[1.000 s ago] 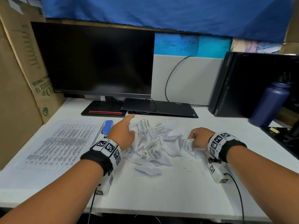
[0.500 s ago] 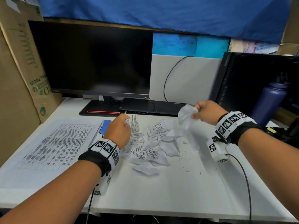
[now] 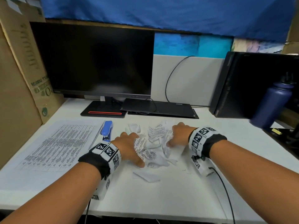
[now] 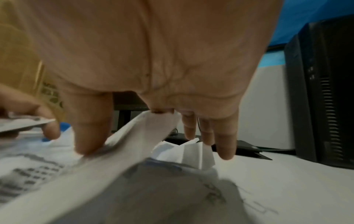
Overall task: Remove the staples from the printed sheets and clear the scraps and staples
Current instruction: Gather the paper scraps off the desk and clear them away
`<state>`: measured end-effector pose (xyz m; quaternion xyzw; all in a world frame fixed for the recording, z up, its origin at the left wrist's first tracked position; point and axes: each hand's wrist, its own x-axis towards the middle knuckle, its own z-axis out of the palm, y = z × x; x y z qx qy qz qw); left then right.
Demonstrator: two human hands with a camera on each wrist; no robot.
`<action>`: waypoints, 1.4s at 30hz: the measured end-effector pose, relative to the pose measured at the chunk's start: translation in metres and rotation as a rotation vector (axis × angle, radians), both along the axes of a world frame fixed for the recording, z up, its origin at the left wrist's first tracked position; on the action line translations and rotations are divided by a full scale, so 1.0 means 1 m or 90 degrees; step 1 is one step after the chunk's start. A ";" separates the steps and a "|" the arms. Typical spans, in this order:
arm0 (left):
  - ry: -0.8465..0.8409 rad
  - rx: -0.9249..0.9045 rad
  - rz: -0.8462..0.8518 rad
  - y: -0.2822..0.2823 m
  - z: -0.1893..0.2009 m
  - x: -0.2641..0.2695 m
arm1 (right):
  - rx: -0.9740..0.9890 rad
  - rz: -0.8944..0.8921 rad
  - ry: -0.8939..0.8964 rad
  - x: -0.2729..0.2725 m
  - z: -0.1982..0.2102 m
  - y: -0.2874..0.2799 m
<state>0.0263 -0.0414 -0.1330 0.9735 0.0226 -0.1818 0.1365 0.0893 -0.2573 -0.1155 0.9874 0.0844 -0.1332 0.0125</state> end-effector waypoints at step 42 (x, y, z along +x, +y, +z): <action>-0.297 -0.615 0.212 0.046 0.050 -0.029 | 1.021 -0.228 -0.043 -0.032 0.079 -0.055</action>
